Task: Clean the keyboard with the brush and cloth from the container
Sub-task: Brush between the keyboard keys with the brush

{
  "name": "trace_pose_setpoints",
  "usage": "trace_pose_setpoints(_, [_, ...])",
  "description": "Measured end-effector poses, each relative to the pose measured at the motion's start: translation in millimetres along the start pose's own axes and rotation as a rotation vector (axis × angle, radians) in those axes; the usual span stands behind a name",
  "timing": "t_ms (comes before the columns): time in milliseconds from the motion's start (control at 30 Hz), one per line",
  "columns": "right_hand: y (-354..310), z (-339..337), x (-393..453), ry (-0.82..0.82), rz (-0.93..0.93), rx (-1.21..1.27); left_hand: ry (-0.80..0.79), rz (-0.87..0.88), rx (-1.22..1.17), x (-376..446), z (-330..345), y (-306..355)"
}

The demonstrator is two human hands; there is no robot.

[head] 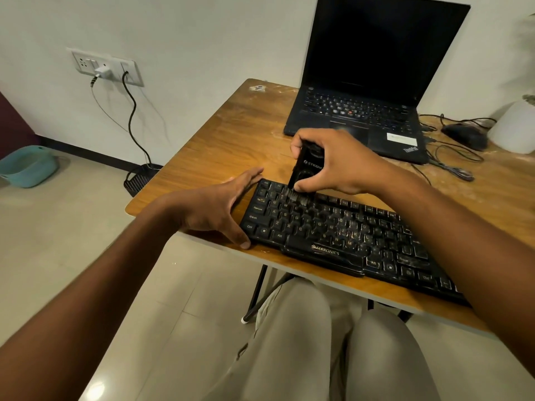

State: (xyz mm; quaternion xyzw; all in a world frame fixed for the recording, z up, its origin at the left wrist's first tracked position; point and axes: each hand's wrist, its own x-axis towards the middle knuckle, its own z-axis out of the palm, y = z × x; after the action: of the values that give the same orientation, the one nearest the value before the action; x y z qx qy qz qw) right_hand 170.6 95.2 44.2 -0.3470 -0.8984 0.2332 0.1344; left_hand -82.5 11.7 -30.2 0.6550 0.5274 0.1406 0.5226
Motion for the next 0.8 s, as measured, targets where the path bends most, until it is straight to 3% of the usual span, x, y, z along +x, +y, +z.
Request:
trace_pose_setpoints(233, [16, 2, 1, 0.140, 0.027, -0.064, -0.007, 0.007, -0.022, 0, 1, 0])
trace_pose_setpoints(433, [-29, 20, -33, -0.028, -0.114, 0.004, 0.003, 0.000, -0.003, 0, 0, -1])
trace_pose_setpoints(567, [-51, 19, -33, 0.003, -0.188, 0.158, 0.034, 0.004, 0.058, -1, -1, -2])
trace_pose_setpoints(700, [-56, 35, -15, -0.065, -0.176, 0.136, 0.049, 0.009, 0.094, -3, 1, 2])
trace_pose_setpoints(800, [-43, 38, 7, -0.024, -0.088, 0.078, 0.048, 0.019, 0.062, -2, 1, -1])
